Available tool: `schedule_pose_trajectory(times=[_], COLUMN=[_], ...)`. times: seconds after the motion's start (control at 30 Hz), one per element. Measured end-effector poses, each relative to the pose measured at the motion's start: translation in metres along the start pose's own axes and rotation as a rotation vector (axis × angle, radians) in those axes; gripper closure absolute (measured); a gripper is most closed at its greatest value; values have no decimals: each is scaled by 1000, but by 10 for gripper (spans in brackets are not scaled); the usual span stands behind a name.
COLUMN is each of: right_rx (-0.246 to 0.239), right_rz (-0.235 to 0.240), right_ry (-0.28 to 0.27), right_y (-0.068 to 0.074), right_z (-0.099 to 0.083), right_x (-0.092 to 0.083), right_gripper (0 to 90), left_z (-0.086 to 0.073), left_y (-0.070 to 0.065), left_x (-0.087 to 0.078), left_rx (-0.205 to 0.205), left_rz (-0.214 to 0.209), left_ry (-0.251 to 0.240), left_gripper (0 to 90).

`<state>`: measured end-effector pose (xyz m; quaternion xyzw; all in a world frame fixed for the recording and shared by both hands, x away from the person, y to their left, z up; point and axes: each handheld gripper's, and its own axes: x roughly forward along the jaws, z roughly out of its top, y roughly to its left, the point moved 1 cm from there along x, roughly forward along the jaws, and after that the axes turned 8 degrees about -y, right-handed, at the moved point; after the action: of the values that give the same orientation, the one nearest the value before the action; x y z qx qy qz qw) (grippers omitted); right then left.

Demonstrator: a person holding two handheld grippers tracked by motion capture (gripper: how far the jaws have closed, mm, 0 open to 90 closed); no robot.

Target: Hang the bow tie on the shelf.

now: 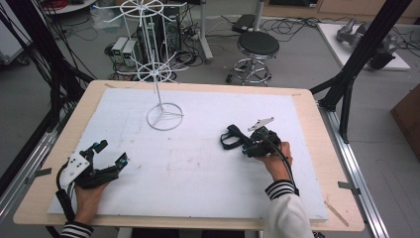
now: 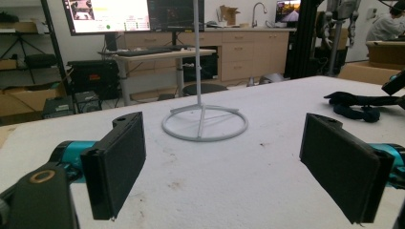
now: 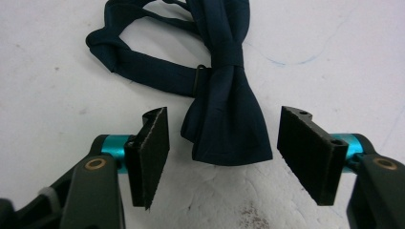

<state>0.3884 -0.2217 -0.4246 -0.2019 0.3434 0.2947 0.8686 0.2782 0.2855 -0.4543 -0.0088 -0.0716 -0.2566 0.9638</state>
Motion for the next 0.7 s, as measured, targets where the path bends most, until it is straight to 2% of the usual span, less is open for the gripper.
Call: schedule_pose_trajectory(times=[0.17, 0.2, 0.33, 0.4, 0.43, 0.47, 0.53, 0.6, 0.7], right_rx=[-25, -45, -47, -62, -77, -89, -101, -105, -100], right_rz=[-13, -33, -48, -50, -54, -72, -73, -78, -91], right_ry=[9, 16, 29, 37, 39, 43, 42, 39, 50], right_y=[3, 4, 4, 4, 4, 6, 6, 8, 7], right_z=[2, 3, 3, 3, 3, 4, 4, 5, 5], right_x=[3, 4, 6, 6, 6, 6, 6, 5, 7], right_gripper=[423, 456, 501, 532, 557, 625, 658, 736, 802], left_z=[0, 0, 0, 0, 0, 0, 0, 0, 0], left_y=[0, 0, 0, 0, 0, 0, 0, 0, 0], left_x=[0, 0, 0, 0, 0, 0, 0, 0, 0], left_rx=[0, 0, 0, -1, -1, -1, -1, 0, 0], left_rz=[-1, 0, 1, 1, 1, 1, 1, 1, 2], left_ry=[1, 0, 1, 1, 2, 3, 2, 2, 1], left_gripper=[162, 162, 162, 162, 162, 162, 162, 162, 162])
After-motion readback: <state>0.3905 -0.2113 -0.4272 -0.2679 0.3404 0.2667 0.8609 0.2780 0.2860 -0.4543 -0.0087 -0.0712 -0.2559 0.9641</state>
